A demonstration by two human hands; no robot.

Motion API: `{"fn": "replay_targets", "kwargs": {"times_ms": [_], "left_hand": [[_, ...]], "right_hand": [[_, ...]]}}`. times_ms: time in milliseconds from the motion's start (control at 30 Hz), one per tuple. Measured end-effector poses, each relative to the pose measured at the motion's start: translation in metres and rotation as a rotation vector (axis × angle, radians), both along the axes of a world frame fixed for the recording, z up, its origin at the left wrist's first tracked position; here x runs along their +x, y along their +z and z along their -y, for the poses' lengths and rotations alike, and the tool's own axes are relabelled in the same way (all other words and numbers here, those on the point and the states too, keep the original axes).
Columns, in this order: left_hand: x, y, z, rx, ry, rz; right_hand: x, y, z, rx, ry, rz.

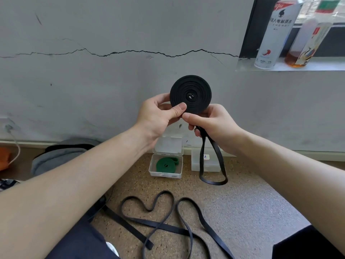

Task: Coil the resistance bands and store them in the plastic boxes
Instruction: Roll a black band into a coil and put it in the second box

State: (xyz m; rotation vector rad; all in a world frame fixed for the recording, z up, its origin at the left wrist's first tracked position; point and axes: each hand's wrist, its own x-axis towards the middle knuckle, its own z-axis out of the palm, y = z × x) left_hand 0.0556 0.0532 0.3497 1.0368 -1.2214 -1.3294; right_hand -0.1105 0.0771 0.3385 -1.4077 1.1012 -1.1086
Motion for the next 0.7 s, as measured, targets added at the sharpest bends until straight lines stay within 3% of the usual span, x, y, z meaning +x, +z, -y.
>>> {"fn": "replay_targets", "kwargs": {"times_ms": [167,367,533,600,700], "left_hand": [[0.01,0.008,0.006,-0.07,-0.001,0.075],[0.02,0.013,0.009,-0.291,-0.058,0.425],[0.024,0.015,0.008,-0.336,-0.161,0.518],[0.025,0.012,0.007,-0.301,-0.18,0.481],[0.019,0.007,0.0,-0.11,-0.171,0.186]], "right_hand": [[-0.009,0.0,-0.001,0.025,0.006,0.006],[-0.016,0.0,0.001,0.017,0.013,-0.115],[-0.014,-0.003,-0.001,0.04,0.071,-0.125],[-0.013,-0.004,-0.002,0.037,0.115,-0.105],[-0.006,-0.002,-0.003,0.01,0.089,-0.023]]}}
